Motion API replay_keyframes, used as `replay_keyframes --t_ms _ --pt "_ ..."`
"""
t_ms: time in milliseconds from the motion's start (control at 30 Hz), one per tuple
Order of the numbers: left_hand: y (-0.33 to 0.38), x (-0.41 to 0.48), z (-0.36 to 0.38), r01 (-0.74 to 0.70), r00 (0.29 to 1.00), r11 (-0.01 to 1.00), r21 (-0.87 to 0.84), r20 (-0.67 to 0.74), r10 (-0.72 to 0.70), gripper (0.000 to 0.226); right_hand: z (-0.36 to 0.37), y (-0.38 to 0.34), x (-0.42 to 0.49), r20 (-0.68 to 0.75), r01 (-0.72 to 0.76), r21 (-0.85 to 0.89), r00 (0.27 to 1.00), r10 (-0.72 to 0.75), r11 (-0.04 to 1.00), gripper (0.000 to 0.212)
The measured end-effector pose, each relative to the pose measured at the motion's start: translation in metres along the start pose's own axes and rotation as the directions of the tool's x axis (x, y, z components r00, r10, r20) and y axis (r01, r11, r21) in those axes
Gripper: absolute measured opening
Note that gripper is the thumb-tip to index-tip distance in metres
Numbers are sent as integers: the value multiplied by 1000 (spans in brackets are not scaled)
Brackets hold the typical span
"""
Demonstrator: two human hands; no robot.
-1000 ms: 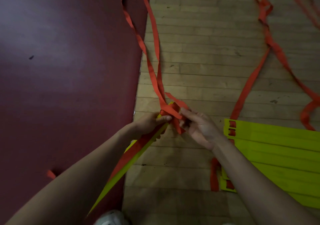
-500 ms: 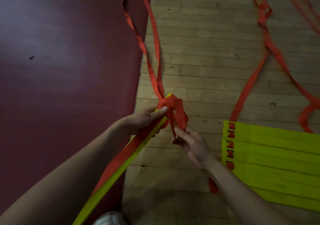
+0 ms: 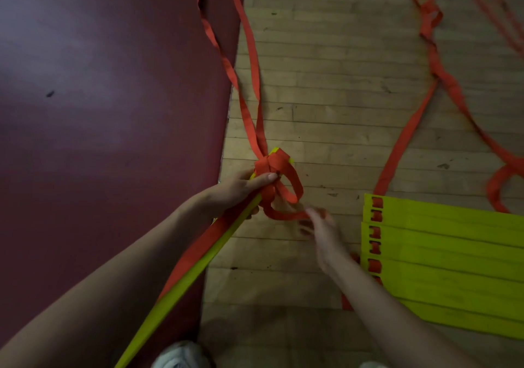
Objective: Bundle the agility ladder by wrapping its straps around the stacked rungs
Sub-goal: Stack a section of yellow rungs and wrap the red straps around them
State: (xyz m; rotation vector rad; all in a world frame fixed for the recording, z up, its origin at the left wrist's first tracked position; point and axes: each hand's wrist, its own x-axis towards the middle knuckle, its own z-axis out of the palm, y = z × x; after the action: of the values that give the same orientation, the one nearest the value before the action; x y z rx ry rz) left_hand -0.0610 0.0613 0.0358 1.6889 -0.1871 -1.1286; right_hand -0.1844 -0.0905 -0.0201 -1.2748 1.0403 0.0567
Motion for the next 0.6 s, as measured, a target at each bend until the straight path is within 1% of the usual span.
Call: replay_keyframes --t_ms 33,67,100,133,167,233,267,300,367,433,533,600 --pt "2 -1 0 -9 1000 1000 -6 14 9 41 -4 -5 5 -166 56 -71 984 -68 996 18" --pt "4 -2 0 -16 999 1000 -13 28 16 40 -9 -12 9 -258 136 -150 951 -171 979 24" --pt "5 -2 1 -16 999 1000 -19 40 17 39 -13 -20 14 -246 238 -201 927 -284 950 29" --pt "7 -3 3 -8 999 1000 -23 45 9 41 -14 -30 17 -146 342 -202 916 -373 918 32" --pt "8 -3 5 7 999 1000 -27 45 -6 43 -14 -38 20 17 414 -185 908 -418 891 34" --pt "10 -4 10 38 998 999 -30 44 -36 50 -8 -50 21 349 458 -205 860 -373 865 37" --pt "10 -5 11 50 998 998 -28 49 -48 56 -5 -54 20 448 457 -230 833 -324 859 37" --pt "11 -5 12 57 997 998 -32 55 -55 62 -2 -56 19 496 445 -243 821 -284 862 36" --pt "11 -5 12 59 997 997 -53 61 -56 72 1 -56 19 544 398 -225 808 -224 889 34" --pt "11 -4 10 59 997 996 -66 57 -55 75 2 -52 17 591 376 -232 787 -177 897 32" --pt "11 -3 10 65 997 996 -66 57 -61 68 8 -50 13 635 412 -275 756 -158 869 26" --pt "12 -3 11 71 996 996 -54 64 -67 67 9 -50 13 639 406 -266 753 -155 874 24"
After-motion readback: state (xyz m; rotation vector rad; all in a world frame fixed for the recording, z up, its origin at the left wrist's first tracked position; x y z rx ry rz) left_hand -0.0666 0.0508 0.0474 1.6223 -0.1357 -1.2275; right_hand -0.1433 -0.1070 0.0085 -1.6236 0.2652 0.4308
